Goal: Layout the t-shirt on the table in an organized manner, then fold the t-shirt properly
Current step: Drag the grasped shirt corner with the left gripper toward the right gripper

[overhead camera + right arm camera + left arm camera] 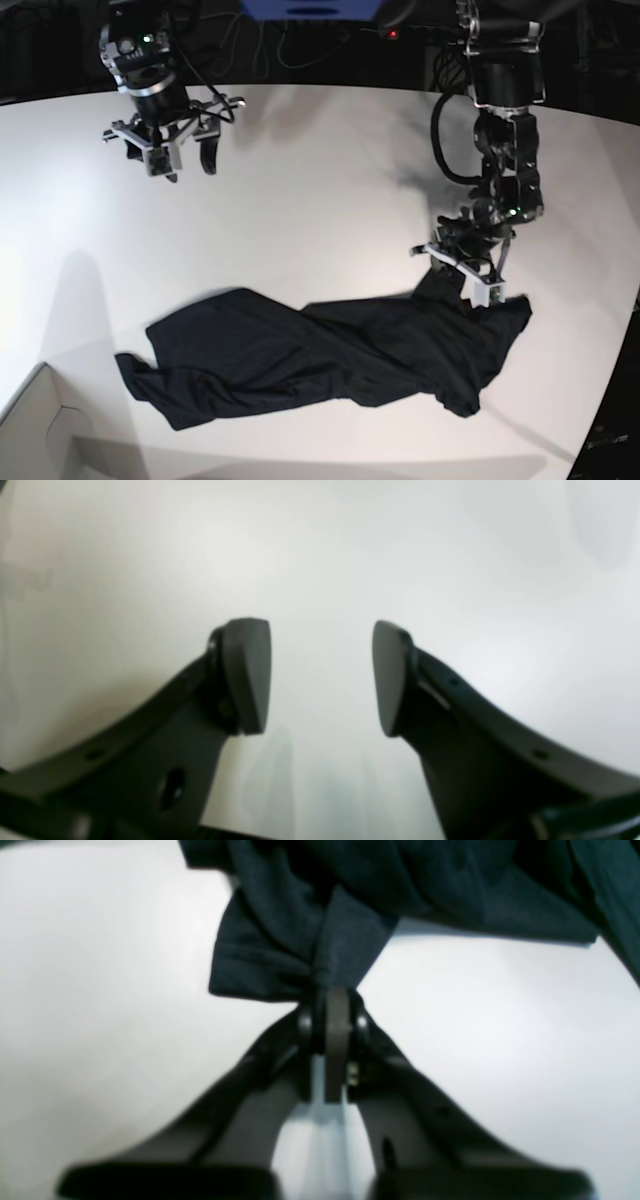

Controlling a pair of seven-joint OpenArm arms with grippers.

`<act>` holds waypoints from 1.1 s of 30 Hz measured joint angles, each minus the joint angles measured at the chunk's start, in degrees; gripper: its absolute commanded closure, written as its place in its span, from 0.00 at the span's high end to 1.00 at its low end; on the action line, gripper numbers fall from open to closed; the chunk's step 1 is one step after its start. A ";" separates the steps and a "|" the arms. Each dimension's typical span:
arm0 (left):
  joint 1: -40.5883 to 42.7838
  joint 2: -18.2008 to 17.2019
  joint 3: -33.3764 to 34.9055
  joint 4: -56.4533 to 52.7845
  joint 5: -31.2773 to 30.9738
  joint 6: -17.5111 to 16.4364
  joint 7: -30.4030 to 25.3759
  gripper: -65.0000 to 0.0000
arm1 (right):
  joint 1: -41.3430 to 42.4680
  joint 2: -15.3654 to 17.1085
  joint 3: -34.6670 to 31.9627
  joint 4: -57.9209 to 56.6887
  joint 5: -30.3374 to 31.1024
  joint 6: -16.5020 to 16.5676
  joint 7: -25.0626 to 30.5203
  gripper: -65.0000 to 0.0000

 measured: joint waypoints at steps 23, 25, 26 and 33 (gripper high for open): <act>25.94 -1.53 25.66 41.48 -13.57 0.55 7.06 0.00 | 0.31 0.26 19.69 -0.02 0.44 0.02 0.11 0.49; 23.26 -3.52 32.52 41.53 -10.67 0.24 6.99 0.00 | 0.17 0.42 20.79 -0.02 0.42 0.02 0.00 0.49; 21.57 -4.57 36.72 41.57 -7.93 0.63 6.36 0.00 | 0.20 0.33 21.27 -0.02 0.46 0.04 0.00 0.49; 10.95 -7.93 57.07 41.53 0.81 0.33 7.30 0.01 | -0.31 0.31 21.88 0.00 0.46 0.04 0.04 0.49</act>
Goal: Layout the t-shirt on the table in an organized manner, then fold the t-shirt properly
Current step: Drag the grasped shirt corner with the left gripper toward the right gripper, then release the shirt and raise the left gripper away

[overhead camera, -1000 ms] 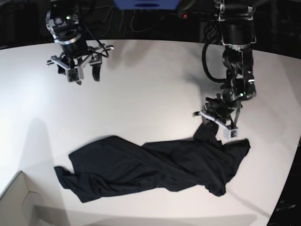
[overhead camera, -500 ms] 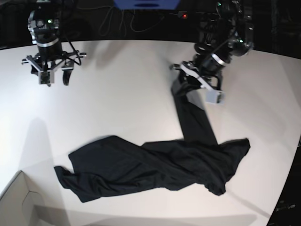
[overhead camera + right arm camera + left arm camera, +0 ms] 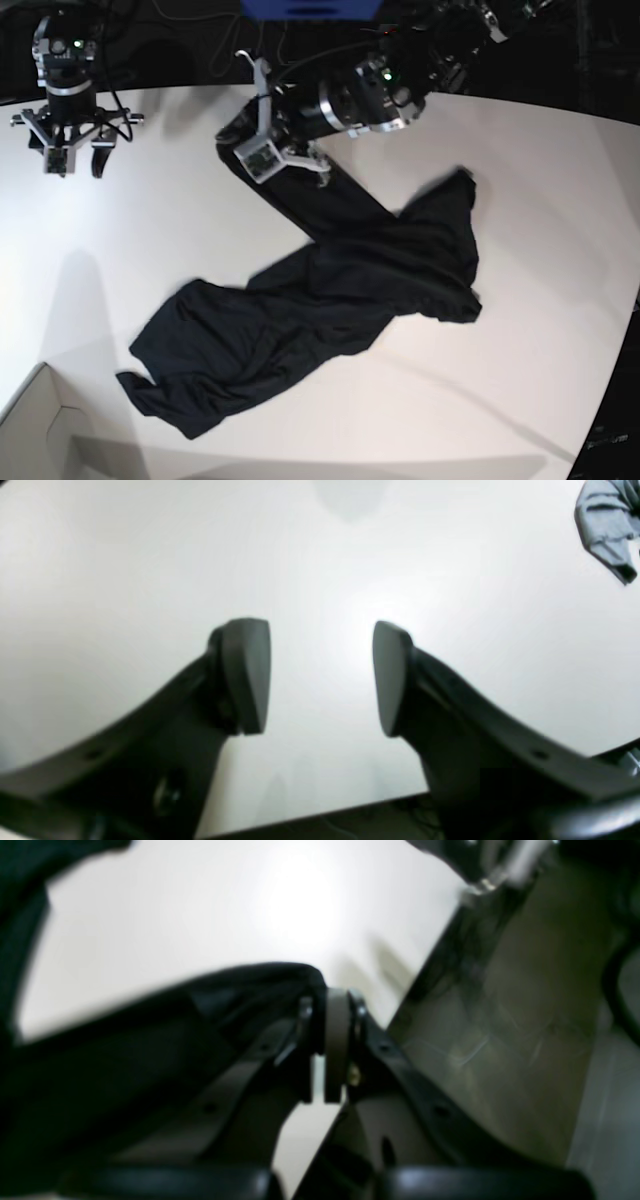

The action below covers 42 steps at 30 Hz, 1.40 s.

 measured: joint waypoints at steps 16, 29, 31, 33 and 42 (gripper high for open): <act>-0.20 -2.93 -1.29 2.21 0.79 -0.37 3.54 0.47 | 1.66 -0.31 -0.94 0.02 0.00 0.04 0.07 0.50; 9.86 1.77 -32.85 2.82 1.29 0.31 -1.55 0.79 | 3.17 0.02 -6.23 0.17 -0.13 2.95 0.11 0.50; 9.79 4.13 -36.06 0.28 1.44 0.13 -2.21 0.79 | 2.95 -0.09 -6.32 0.17 -0.02 7.93 0.11 0.50; 9.77 5.75 -37.40 -2.93 1.73 0.24 -2.05 0.79 | 3.41 -0.39 -6.40 0.15 -0.02 10.05 -0.09 0.50; 6.27 5.99 -37.51 -13.97 1.73 0.20 -2.16 0.79 | 4.15 -0.13 -6.16 0.13 -0.04 10.78 -0.07 0.50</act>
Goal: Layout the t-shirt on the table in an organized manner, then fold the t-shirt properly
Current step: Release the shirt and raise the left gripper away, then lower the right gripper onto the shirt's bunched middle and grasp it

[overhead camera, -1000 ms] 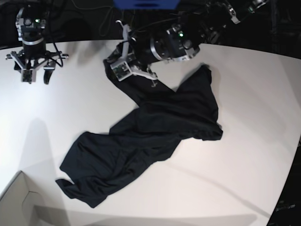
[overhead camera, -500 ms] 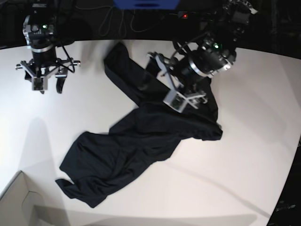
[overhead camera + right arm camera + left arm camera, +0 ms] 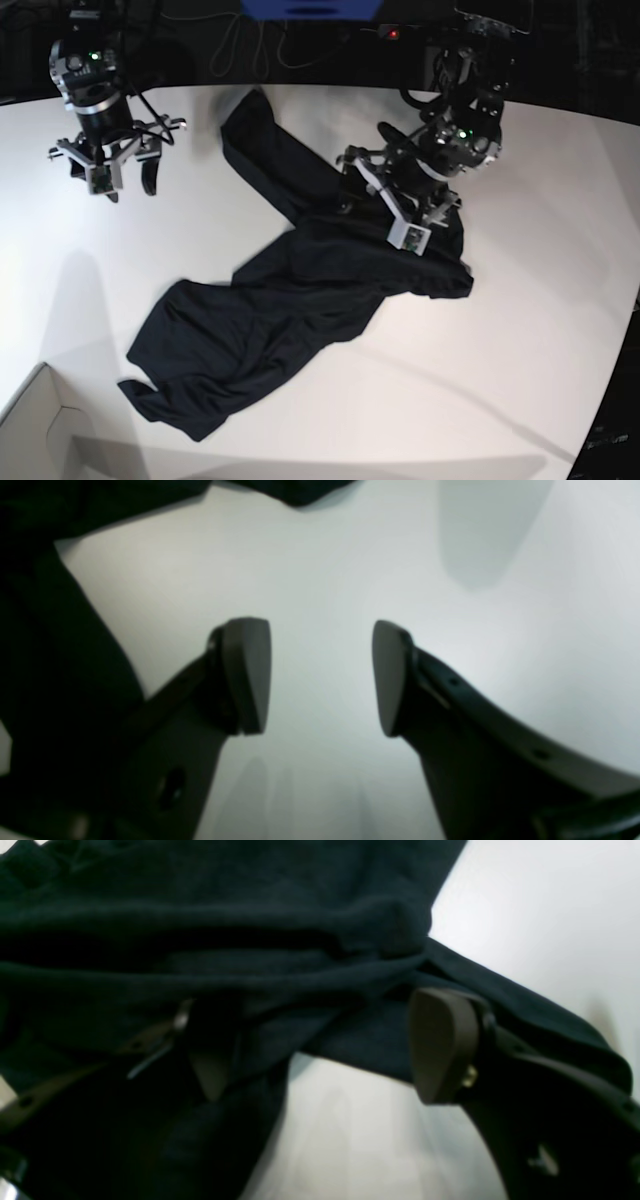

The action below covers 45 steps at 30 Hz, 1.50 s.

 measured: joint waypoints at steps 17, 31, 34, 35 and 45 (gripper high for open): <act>-6.14 1.97 3.15 -7.48 -0.57 -0.48 -0.04 0.27 | -0.33 0.15 0.13 -0.11 -0.42 0.02 -0.17 0.50; -5.84 -1.75 -1.95 4.55 -0.39 -0.31 0.61 0.01 | -0.33 0.15 0.13 -0.13 -0.42 0.17 -0.15 0.50; -4.33 -3.67 -2.25 6.27 -0.37 -0.22 0.39 0.01 | -0.50 0.17 -0.24 -0.13 -0.46 0.85 -0.07 0.50; -3.56 -4.48 -2.36 6.78 -0.39 -0.31 0.48 0.01 | -0.48 0.42 -0.44 -0.13 -0.66 2.80 0.07 0.50; 7.63 -5.66 -30.91 8.79 -0.50 -0.61 0.63 0.29 | 5.01 5.75 -13.42 -1.73 -0.87 14.36 0.15 0.65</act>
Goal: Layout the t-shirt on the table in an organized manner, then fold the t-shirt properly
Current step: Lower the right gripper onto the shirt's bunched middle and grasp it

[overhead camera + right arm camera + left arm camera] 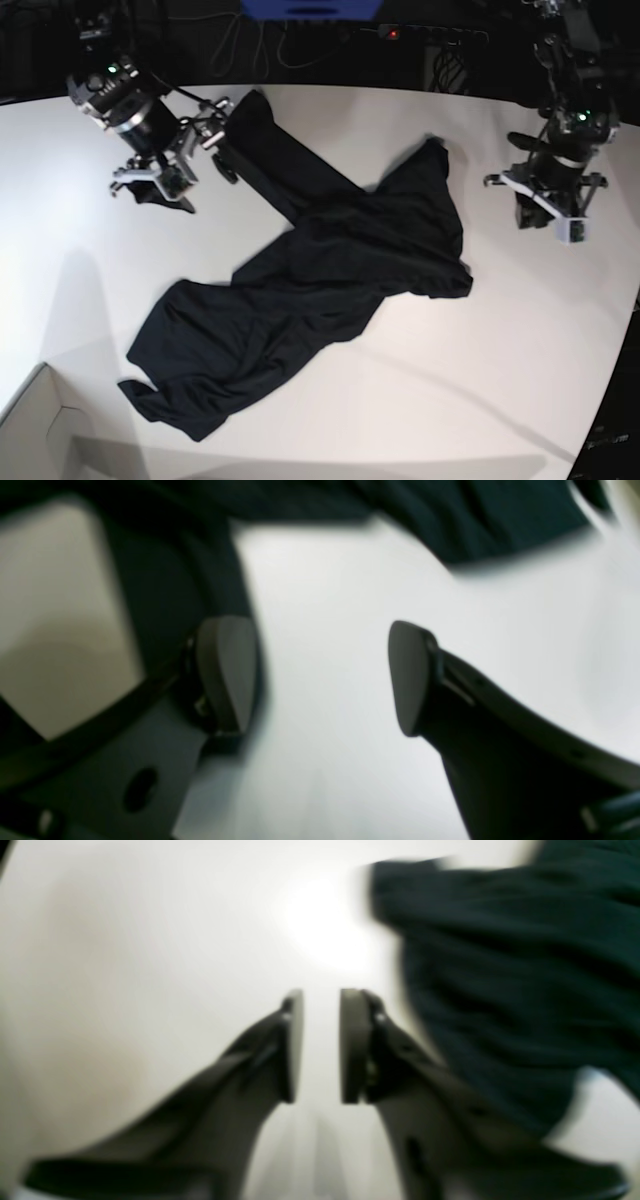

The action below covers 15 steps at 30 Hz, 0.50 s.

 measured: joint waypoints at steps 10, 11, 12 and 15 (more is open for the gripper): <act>4.85 0.13 -16.70 0.15 -6.01 -0.28 0.11 0.40 | 14.36 -0.11 -19.21 -13.22 0.02 0.37 0.02 0.55; 5.66 0.13 -17.46 0.15 -6.38 -0.33 -0.09 0.40 | 15.28 -0.22 -20.11 -14.56 0.07 0.35 -0.02 0.54; 6.43 0.13 -17.90 0.15 -6.82 -0.28 -0.09 0.40 | 16.15 -0.15 -20.81 -15.63 -0.09 0.35 -0.11 0.54; 7.98 0.28 -19.17 0.15 -7.91 -0.35 0.20 0.40 | 17.92 -1.22 -21.64 -18.36 -0.11 0.33 -0.13 0.54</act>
